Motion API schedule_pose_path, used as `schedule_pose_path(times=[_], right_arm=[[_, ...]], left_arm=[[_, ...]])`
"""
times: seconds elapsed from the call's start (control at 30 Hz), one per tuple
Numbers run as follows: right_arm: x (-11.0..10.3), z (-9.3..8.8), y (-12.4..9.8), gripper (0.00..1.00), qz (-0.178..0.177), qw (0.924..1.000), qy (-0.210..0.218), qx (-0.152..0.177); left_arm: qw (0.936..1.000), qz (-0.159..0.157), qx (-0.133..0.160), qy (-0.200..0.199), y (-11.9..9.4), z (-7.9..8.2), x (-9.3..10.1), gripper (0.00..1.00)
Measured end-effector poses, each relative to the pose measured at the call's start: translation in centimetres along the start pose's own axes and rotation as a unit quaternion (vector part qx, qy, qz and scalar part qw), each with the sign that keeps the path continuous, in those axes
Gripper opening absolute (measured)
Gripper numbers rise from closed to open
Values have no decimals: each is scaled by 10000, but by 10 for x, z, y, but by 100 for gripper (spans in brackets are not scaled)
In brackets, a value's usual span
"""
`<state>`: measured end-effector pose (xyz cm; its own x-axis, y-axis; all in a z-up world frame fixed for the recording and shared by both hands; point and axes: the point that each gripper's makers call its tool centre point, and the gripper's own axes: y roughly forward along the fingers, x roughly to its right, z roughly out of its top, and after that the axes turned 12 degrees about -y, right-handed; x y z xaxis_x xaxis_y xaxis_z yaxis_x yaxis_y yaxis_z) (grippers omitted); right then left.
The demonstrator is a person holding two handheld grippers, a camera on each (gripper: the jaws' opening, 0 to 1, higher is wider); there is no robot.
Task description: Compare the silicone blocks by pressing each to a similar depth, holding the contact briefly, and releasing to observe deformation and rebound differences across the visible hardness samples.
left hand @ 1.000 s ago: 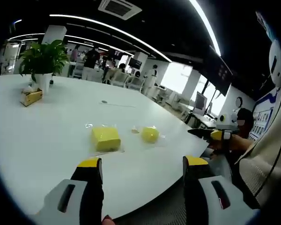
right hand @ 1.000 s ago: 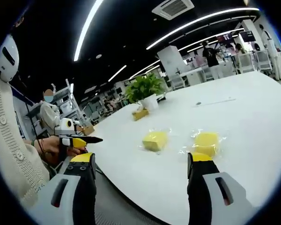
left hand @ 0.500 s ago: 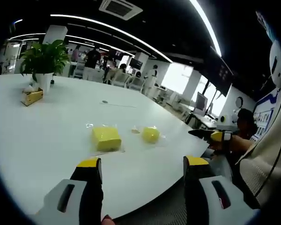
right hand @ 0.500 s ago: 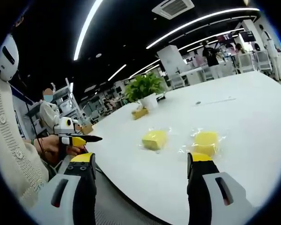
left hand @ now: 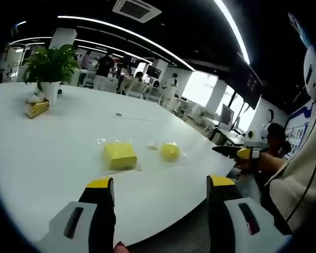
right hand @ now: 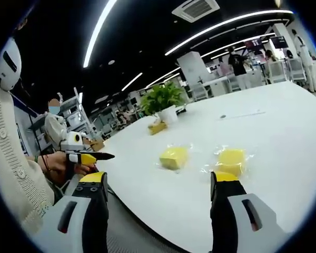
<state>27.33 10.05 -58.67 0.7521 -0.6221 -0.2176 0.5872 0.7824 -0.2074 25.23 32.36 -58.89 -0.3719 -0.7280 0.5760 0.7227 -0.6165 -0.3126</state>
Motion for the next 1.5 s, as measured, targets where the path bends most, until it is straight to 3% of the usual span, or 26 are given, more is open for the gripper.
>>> schedule_pose_path(times=[0.7, 1.2, 1.5], right_arm=[[2, -1, 3, 75, 11, 10000, 38, -44], [15, 2, 5, 75, -119, 9999, 101, -70], [23, 1, 9, 75, -159, 9997, 181, -107]], left_arm=[[9999, 18, -103, -96, 2, 1, -3, 74], [9996, 17, 9, -274, 17, 24, -16, 80], [9976, -94, 78, -682, 40, 43, -29, 83]])
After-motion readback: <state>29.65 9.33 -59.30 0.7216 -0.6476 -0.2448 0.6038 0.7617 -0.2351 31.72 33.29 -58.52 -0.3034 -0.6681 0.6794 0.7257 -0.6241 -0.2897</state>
